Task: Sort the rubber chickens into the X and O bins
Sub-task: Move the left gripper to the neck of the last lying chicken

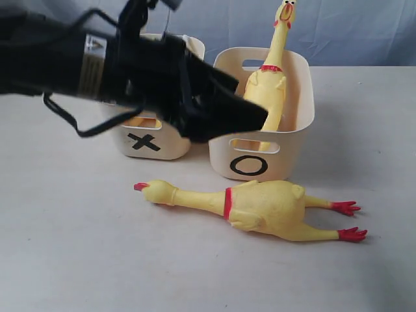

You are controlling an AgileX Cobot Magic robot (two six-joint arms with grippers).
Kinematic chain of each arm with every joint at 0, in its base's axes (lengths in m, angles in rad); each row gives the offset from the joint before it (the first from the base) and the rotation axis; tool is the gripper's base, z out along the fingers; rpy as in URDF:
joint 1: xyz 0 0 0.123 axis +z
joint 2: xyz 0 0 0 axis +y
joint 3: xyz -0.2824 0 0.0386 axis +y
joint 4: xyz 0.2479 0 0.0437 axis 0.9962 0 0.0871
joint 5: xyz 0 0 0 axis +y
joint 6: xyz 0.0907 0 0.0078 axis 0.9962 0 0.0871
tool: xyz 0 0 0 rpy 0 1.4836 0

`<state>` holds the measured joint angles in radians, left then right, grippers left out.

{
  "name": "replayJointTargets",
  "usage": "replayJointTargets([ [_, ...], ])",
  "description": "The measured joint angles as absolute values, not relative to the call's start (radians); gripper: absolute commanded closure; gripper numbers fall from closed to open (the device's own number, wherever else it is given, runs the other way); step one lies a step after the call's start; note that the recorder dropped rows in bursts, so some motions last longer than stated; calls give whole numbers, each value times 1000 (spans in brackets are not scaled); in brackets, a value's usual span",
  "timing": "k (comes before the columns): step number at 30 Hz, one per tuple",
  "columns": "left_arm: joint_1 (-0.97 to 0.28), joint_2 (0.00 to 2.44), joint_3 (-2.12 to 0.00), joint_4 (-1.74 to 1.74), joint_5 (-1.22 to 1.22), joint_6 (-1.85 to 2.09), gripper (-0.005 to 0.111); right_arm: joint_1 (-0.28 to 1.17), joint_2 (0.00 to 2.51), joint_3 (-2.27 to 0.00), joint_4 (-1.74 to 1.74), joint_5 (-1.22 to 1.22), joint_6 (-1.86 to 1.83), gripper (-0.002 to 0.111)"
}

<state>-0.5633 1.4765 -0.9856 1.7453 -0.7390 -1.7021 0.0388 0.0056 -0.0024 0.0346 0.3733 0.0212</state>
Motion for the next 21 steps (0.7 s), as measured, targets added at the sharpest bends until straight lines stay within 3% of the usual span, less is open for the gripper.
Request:
replayJointTargets([
  [5, -629, 1482, -824, 1750, -514, -1611, 37, 39, 6, -2, 35, 373, 21, 108],
  [10, -721, 1484, -722, 1753, -180, -1662, 70, 39, 6, -2, 35, 373, 21, 108],
  [15, -733, 1484, -712, 1751, -126, -1936, 107, 39, 6, -2, 35, 373, 21, 108],
  [21, -733, 1484, -712, 1684, -430, -2075, 106, 39, 6, -2, 35, 373, 21, 108],
])
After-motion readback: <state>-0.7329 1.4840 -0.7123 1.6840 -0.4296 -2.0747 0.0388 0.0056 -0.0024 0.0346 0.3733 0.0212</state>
